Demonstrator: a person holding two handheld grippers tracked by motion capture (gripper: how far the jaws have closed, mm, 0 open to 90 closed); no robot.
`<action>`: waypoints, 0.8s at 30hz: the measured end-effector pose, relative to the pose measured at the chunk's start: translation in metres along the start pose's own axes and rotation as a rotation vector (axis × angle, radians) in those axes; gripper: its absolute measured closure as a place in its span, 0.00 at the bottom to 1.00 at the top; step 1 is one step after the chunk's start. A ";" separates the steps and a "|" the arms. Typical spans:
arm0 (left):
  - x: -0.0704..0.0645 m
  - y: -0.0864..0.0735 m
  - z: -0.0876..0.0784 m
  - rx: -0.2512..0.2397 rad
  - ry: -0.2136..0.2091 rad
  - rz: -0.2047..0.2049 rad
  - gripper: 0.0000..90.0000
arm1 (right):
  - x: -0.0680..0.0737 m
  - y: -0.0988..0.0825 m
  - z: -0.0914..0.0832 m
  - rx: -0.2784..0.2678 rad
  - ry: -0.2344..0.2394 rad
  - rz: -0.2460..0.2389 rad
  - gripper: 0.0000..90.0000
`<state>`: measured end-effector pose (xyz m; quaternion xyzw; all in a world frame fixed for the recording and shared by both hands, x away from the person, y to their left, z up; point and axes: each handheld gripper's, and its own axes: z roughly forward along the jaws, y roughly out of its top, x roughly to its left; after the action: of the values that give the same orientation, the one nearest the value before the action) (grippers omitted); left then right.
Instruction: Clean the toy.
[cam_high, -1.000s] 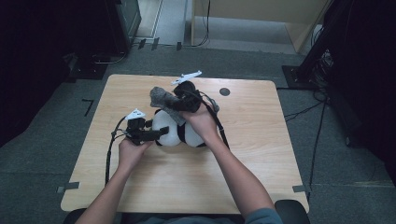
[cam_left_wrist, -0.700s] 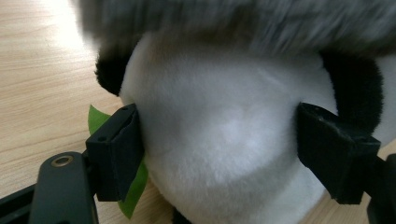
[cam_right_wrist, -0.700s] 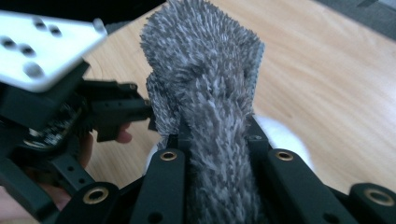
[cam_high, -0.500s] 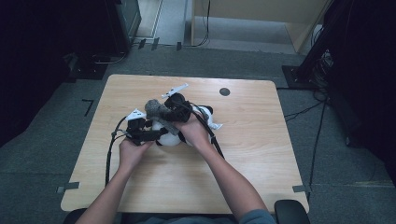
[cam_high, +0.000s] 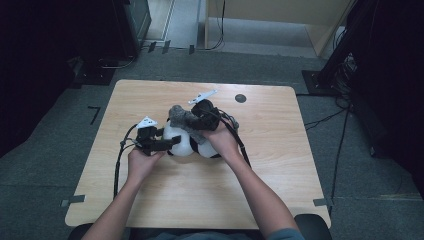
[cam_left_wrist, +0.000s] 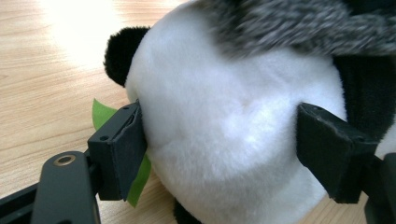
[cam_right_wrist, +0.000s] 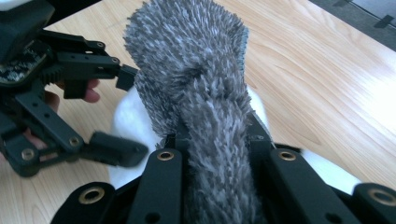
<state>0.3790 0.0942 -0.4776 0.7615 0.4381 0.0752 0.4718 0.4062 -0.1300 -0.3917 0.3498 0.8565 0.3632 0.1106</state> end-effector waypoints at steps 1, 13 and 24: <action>0.000 0.000 0.000 0.000 0.001 -0.001 0.23 | -0.002 -0.001 -0.003 -0.001 -0.003 -0.001 0.83; 0.002 -0.001 0.001 -0.002 -0.013 -0.017 0.25 | -0.025 -0.018 -0.036 -0.049 -0.039 0.050 0.83; 0.002 -0.001 0.001 -0.006 -0.017 -0.024 0.25 | -0.045 -0.042 -0.062 -0.097 -0.071 0.107 0.83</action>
<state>0.3803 0.0953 -0.4802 0.7553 0.4427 0.0645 0.4789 0.3894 -0.2151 -0.3798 0.4018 0.8135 0.3971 0.1382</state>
